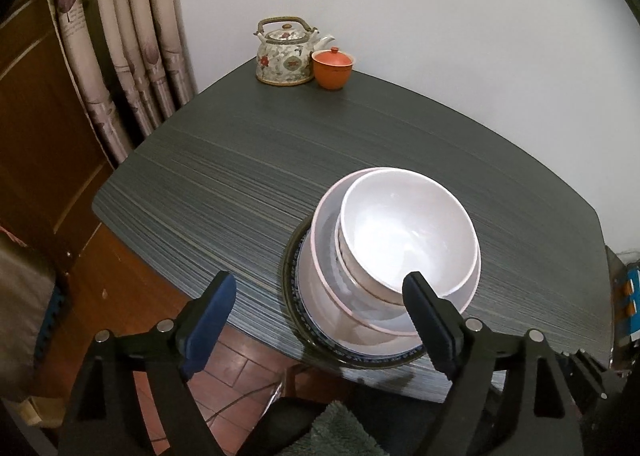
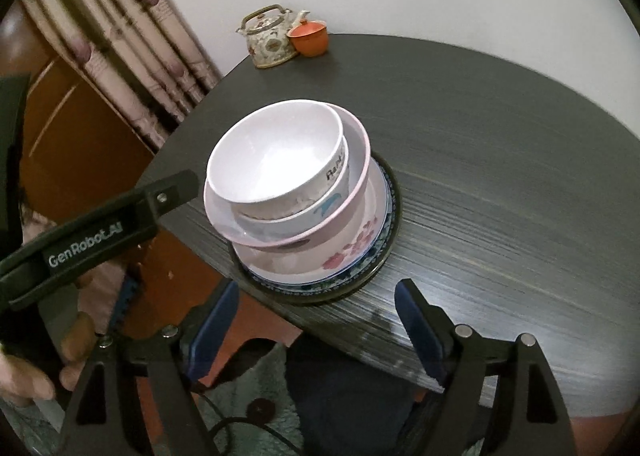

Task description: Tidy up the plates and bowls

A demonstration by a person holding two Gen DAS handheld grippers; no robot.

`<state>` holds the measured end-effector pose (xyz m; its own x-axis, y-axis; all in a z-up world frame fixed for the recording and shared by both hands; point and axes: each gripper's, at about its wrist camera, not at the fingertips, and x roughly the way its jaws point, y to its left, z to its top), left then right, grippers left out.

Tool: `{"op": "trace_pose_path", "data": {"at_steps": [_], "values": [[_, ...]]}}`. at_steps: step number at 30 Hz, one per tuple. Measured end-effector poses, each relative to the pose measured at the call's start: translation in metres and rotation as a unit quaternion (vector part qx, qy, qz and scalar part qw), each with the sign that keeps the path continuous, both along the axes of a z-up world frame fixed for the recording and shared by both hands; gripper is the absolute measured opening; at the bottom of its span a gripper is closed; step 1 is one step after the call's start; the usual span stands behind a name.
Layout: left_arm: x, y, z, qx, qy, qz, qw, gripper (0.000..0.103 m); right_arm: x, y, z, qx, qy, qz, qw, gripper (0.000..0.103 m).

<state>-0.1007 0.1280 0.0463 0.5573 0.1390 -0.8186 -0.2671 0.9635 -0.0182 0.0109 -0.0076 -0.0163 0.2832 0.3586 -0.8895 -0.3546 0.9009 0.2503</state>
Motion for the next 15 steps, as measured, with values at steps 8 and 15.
{"op": "trace_pose_path", "data": {"at_steps": [8,15], "values": [[-0.0015,-0.0069,0.0014,0.000,0.001,-0.004,1.0000,0.083,0.0005,0.0039,0.0019,0.000,-0.002,0.000,1.000,0.082],[-0.0031,-0.0076,0.0010,-0.004,0.002,-0.005,1.0000,0.083,0.0012,0.0036,-0.0029,0.004,0.009,-0.005,1.000,0.082]]}}
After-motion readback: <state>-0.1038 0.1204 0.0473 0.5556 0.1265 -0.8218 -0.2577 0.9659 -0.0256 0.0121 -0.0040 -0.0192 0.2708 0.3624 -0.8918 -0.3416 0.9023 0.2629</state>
